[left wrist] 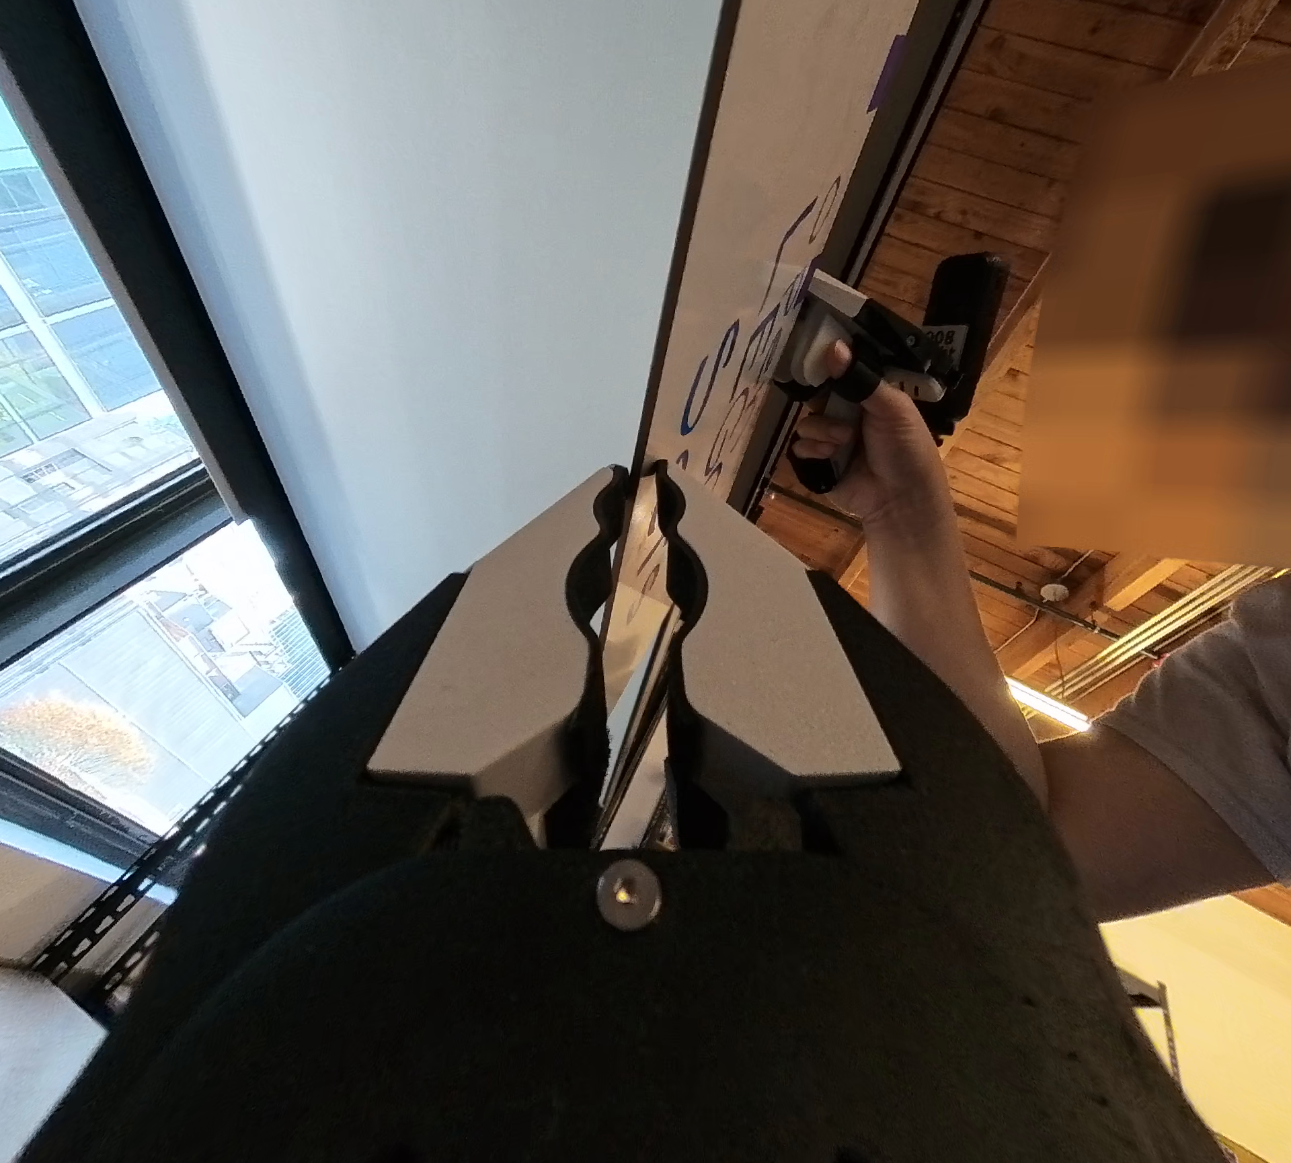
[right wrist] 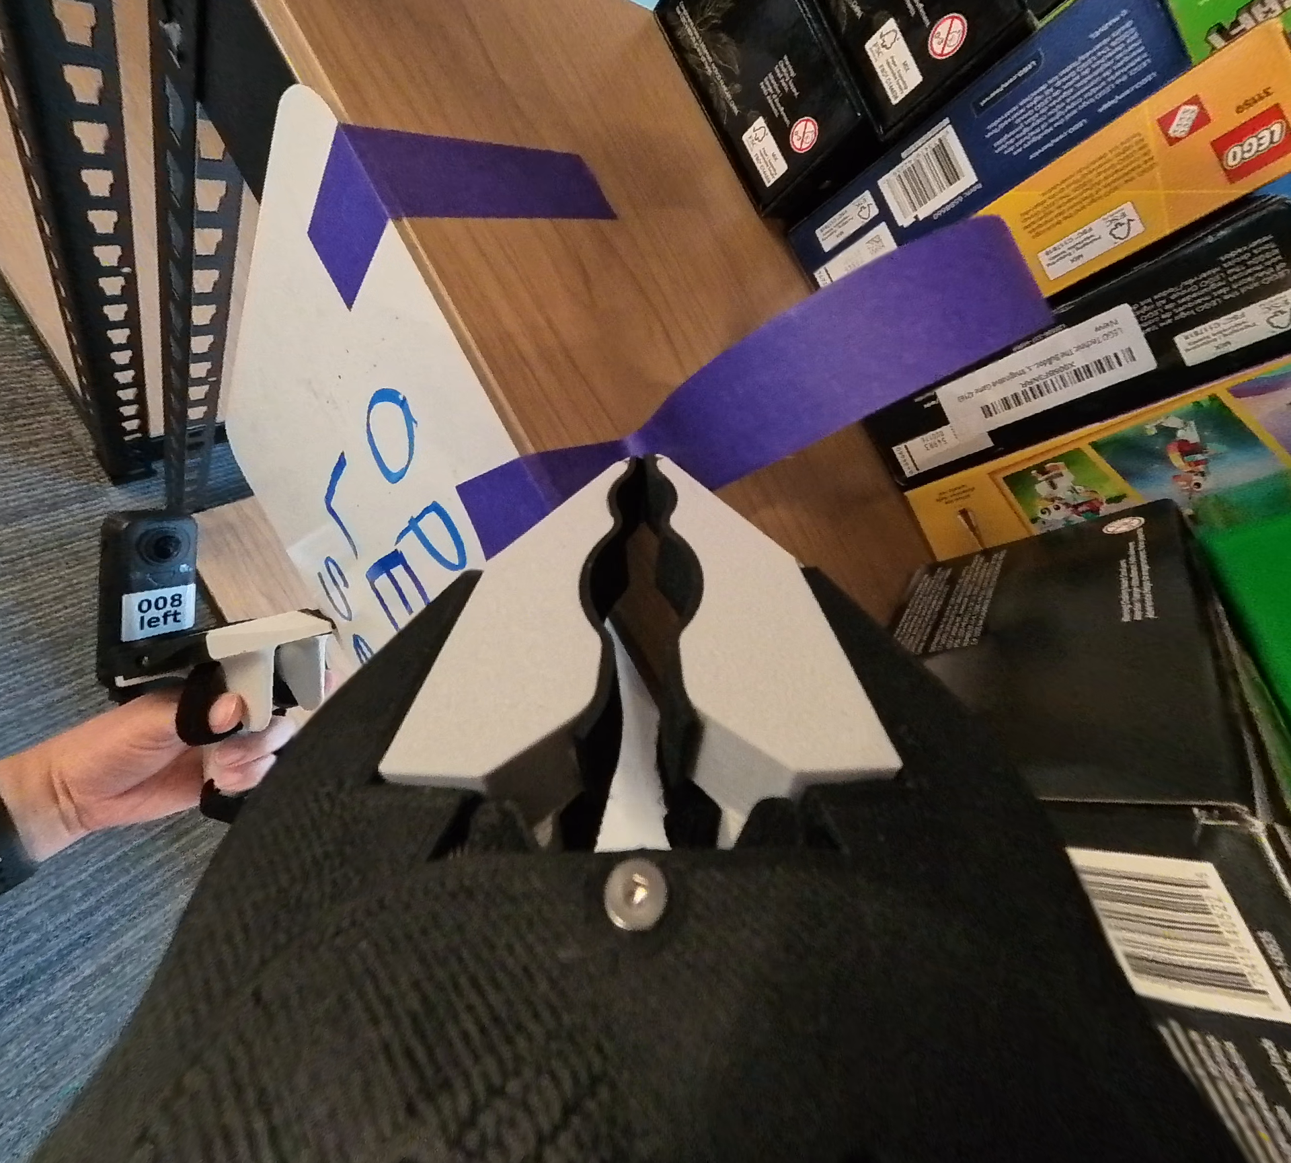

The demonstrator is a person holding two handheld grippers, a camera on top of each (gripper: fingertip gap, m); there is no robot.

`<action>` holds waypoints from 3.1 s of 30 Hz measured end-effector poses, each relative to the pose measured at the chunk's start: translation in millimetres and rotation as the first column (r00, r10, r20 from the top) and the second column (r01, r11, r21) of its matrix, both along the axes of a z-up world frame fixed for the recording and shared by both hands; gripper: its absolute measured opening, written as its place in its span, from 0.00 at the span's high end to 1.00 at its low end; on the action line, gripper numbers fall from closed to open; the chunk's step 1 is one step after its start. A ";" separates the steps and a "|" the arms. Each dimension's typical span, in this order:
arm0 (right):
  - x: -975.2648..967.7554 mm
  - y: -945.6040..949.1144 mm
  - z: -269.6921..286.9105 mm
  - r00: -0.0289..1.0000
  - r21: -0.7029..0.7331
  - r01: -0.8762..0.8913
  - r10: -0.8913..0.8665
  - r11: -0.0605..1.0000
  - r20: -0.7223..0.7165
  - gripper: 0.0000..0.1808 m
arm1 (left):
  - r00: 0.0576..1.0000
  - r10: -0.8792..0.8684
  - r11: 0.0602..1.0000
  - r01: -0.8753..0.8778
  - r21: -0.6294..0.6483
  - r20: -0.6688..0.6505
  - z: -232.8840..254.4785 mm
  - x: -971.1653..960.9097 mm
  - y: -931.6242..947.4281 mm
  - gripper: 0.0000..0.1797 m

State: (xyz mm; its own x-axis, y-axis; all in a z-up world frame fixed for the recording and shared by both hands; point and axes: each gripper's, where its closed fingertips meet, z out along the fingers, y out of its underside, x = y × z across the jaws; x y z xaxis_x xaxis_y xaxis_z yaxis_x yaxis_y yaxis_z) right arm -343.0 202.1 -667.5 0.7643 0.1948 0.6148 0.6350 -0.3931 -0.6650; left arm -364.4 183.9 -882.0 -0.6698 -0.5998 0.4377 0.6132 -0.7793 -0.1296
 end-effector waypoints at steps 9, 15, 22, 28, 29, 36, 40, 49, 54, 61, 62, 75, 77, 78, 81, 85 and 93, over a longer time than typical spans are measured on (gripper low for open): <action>1.9 3.5 0.7 1.000 0.022 -0.018 0.019 1.000 -0.014 1.00 | 1.000 0.022 1.000 -0.022 0.006 -0.017 0.1 1.3 0.7 0.97; 6.7 -1.3 7.1 0.999 0.083 -0.043 0.044 0.996 -0.017 1.00 | 0.999 0.032 0.999 -0.031 0.003 -0.019 0.0 1.9 0.6 0.97; -29.8 -26.3 5.2 0.948 0.042 -0.315 0.316 0.948 -0.036 0.94 | 0.999 0.033 0.999 -0.033 0.005 -0.012 0.1 2.8 0.6 0.97; -21.4 -21.7 -4.3 0.951 0.045 -0.309 0.308 0.950 0.022 0.96 | 0.999 0.031 1.000 -0.031 0.005 -0.009 0.4 3.6 -0.2 0.97; -21.4 -21.7 -4.4 0.949 0.049 -0.314 0.312 0.948 0.041 0.95 | 0.999 0.032 0.999 -0.031 0.006 -0.011 0.4 3.8 -0.1 0.97; -21.5 -23.2 -5.5 0.947 0.066 -0.292 0.298 0.954 -0.124 0.94 | 0.999 0.032 0.999 -0.032 0.007 -0.013 0.4 4.3 0.4 0.97; -22.2 -23.1 -3.9 0.913 0.001 -0.267 0.253 0.964 -0.319 0.93 | 0.999 0.032 0.999 -0.032 0.004 -0.013 0.4 4.4 0.4 0.97; -3.9 -7.1 6.5 0.905 -0.080 -0.128 0.084 0.988 -0.417 1.00 | 0.999 0.034 0.999 -0.034 -0.004 -0.010 0.5 4.2 0.2 0.97; 7.0 0.8 0.5 0.973 -0.088 -0.053 0.031 0.995 -0.230 1.00 | 0.999 0.036 0.999 -0.036 -0.002 -0.013 0.6 4.0 -0.1 0.97; 7.1 4.7 0.6 0.996 -0.109 -0.028 0.019 0.994 -0.086 1.00 | 0.999 0.033 0.999 -0.033 -0.003 -0.017 0.6 4.2 0.0 0.97; 7.1 4.9 0.6 0.998 -0.110 -0.024 0.016 0.994 -0.066 1.00 | 0.999 0.033 0.999 -0.033 -0.001 -0.019 0.6 4.2 0.0 0.97; 4.3 -9.0 43.1 0.991 0.035 -0.033 0.028 0.999 0.134 1.00 | 0.999 0.024 1.000 -0.024 0.009 -0.030 0.8 4.8 0.6 0.97; 3.8 -14.6 67.2 0.992 0.092 -0.051 0.040 0.994 0.124 0.99 | 0.999 0.023 1.000 -0.022 0.009 -0.029 0.9 4.9 0.7 0.97; 3.6 -15.7 77.2 0.991 0.099 -0.071 0.059 0.993 0.121 0.92 | 0.999 0.022 1.000 -0.022 0.010 -0.029 0.9 4.9 0.7 0.97; 9.8 -14.1 94.3 0.984 0.010 -0.112 0.110 0.994 0.142 0.78 | 0.999 0.020 1.000 -0.020 0.007 -0.025 0.8 4.9 0.6 0.97; 15.0 -2.5 96.8 0.916 -0.206 -0.181 0.241 0.962 0.322 0.66 | 0.999 0.020 1.000 -0.020 0.008 -0.026 0.8 4.9 0.8 0.97; 17.6 12.8 67.6 0.784 -0.529 -0.169 0.439 0.832 0.439 0.51 | 1.000 0.026 1.000 -0.026 0.008 -0.011 0.9 5.0 1.1 0.97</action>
